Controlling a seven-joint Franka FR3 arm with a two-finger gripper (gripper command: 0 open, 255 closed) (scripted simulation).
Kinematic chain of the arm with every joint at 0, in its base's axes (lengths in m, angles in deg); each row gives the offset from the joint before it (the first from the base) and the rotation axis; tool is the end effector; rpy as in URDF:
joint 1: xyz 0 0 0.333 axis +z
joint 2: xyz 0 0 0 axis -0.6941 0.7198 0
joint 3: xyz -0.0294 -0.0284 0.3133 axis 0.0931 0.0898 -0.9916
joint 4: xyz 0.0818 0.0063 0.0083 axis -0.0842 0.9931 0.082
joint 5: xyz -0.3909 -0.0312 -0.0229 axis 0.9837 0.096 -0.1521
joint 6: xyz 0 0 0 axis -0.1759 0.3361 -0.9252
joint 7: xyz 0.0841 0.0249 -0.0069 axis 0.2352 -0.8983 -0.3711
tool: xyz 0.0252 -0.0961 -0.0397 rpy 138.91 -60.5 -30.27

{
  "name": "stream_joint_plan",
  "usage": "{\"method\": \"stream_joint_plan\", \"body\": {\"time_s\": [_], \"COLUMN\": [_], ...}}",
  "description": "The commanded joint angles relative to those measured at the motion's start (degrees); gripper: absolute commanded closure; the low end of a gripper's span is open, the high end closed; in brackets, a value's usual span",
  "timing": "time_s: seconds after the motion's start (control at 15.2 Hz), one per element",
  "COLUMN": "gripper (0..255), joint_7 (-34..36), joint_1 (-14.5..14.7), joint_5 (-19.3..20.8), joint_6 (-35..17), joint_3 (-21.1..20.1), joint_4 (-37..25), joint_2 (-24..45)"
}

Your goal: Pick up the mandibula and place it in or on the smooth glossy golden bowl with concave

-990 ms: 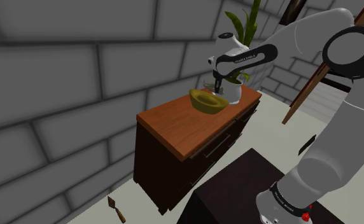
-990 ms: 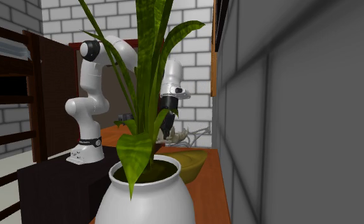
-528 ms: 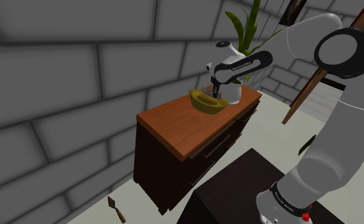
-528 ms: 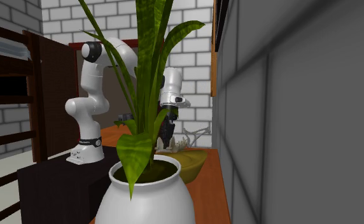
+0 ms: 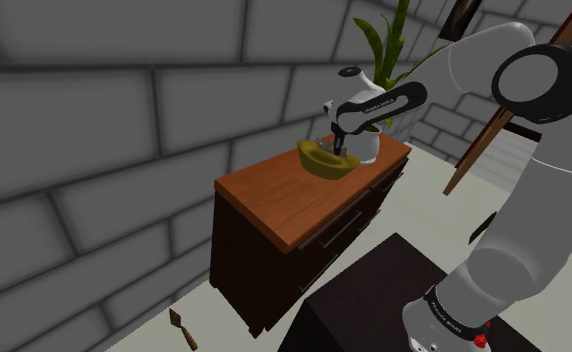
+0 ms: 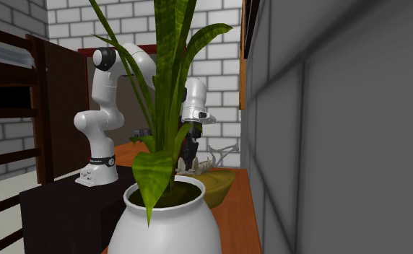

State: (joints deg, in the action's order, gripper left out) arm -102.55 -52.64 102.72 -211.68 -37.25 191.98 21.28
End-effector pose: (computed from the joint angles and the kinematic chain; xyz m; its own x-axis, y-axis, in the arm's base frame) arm 0.5845 -0.1191 0.3337 0.8063 0.5607 -0.1882 0.5900 -0.7408 0.3211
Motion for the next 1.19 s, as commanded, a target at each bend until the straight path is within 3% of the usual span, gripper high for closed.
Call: {"method": "stream_joint_plan", "body": {"time_s": [0.0, 0.33, 0.59, 1.12], "gripper": [0, 0, 0, 0], "joint_7": [0.0, 0.0, -1.08, -1.08], "joint_1": [0.0, 0.0, 1.13, 1.13], "joint_5": [0.0, 0.0, -1.81, -1.81], "joint_6": [-0.01, -0.01, 5.93, 5.93], "joint_3": [0.0, 0.0, -1.2, -1.2], "joint_4": [0.0, 0.0, -1.31, -1.31], "joint_2": [0.0, 0.0, -4.34, -4.34]}}
